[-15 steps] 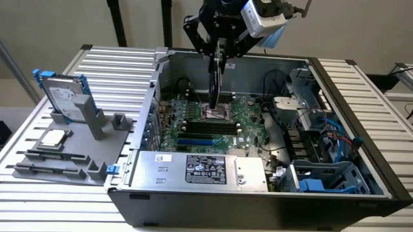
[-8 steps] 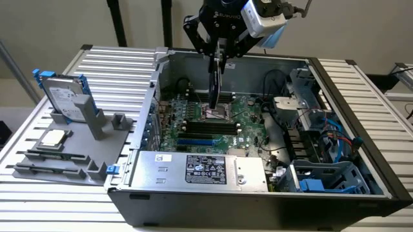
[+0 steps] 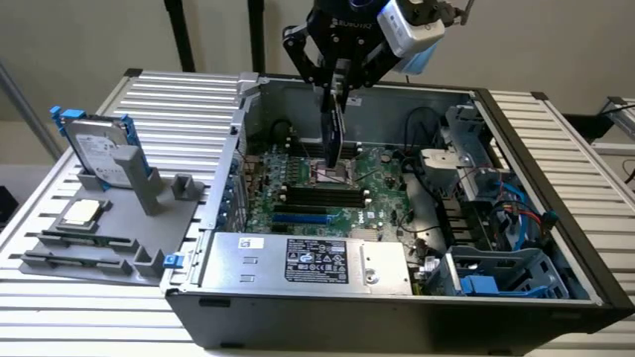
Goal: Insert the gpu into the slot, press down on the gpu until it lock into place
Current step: 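Insert the gpu into the slot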
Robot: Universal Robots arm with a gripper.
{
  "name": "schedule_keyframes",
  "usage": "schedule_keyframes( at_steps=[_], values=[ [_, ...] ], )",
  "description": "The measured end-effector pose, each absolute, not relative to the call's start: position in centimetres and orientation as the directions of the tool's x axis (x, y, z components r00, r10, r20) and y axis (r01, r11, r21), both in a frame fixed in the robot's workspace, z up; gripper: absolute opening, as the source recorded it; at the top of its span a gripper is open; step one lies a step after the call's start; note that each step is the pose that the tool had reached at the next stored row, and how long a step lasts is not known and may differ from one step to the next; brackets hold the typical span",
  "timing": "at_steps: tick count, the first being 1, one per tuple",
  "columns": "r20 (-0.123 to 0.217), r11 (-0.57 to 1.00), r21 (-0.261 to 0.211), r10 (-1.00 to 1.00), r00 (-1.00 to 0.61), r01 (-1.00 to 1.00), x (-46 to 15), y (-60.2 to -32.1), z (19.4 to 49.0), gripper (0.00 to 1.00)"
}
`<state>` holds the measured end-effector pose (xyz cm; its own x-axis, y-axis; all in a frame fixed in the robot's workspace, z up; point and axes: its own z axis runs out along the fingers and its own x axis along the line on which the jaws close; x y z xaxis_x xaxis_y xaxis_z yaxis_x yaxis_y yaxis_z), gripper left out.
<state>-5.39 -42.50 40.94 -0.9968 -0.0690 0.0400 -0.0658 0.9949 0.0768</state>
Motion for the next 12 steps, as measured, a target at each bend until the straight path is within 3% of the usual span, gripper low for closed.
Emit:
schedule_keyframes(
  at_steps=[12],
  values=[
    [0.037, 0.957, 0.076, -0.283, -0.958, -0.280, -5.39, -42.50, 40.94, 0.26]
  ],
)
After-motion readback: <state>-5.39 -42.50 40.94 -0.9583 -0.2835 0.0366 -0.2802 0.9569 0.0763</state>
